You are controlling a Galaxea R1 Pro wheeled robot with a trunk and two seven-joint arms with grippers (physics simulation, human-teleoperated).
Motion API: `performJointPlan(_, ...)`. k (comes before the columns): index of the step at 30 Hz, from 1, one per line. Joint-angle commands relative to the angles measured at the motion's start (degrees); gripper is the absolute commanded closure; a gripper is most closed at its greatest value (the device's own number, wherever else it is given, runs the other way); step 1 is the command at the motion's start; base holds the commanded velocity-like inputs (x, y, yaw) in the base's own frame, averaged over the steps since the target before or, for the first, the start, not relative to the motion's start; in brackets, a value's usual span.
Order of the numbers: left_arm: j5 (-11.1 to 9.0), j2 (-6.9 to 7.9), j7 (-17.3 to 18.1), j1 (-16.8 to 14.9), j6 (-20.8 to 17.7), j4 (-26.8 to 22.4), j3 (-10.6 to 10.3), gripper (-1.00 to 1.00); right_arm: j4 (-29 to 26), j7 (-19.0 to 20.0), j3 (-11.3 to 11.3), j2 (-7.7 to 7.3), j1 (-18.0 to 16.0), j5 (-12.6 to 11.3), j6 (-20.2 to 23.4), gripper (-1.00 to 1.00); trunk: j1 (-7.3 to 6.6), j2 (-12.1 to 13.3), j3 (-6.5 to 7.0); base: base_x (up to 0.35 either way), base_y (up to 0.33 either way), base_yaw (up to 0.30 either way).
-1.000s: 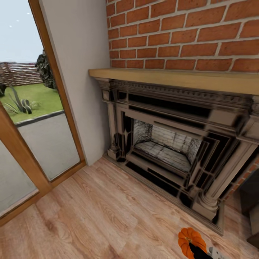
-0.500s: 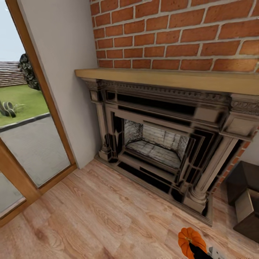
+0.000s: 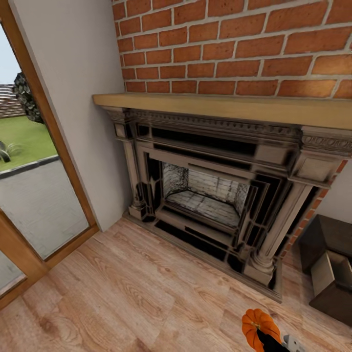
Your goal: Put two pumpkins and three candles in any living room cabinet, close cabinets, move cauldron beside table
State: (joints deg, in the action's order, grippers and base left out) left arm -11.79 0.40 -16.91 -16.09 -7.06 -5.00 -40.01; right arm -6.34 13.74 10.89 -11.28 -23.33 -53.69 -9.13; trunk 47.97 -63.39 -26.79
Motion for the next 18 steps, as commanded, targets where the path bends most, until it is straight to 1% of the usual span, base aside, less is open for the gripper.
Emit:
performJointPlan(1, -0.5, 0.04, -0.2, 0.0, -0.4, -0.2, -0.5, -1.0, 0.1, 0.2, 0.4, -0.02, 0.0, -0.6, -0.2, 1.0, 0.0, 0.0, -0.06, 0.0, 0.0, -0.003)
performJointPlan(4, -0.5, 0.04, -0.2, 0.0, -0.4, -0.2, -0.5, -1.0, 0.1, 0.2, 0.4, -0.05, 0.0, -0.6, -0.2, 1.0, 0.0, 0.0, -0.06, 0.0, 0.0, -0.037)
performJointPlan(6, -0.5, 0.04, -0.2, 0.0, -0.4, -0.2, -0.5, -1.0, 0.1, 0.2, 0.4, -0.05, 0.0, -0.6, -0.2, 1.0, 0.0, 0.0, -0.06, 0.0, 0.0, -0.194)
performJointPlan(18, -0.5, 0.04, -0.2, 0.0, -0.4, -0.2, -0.5, -1.0, 0.0, 0.1, 0.5, 0.03, 0.0, -0.6, -0.2, 1.0, 0.0, 0.0, -0.06, 0.0, 0.0, -0.271)
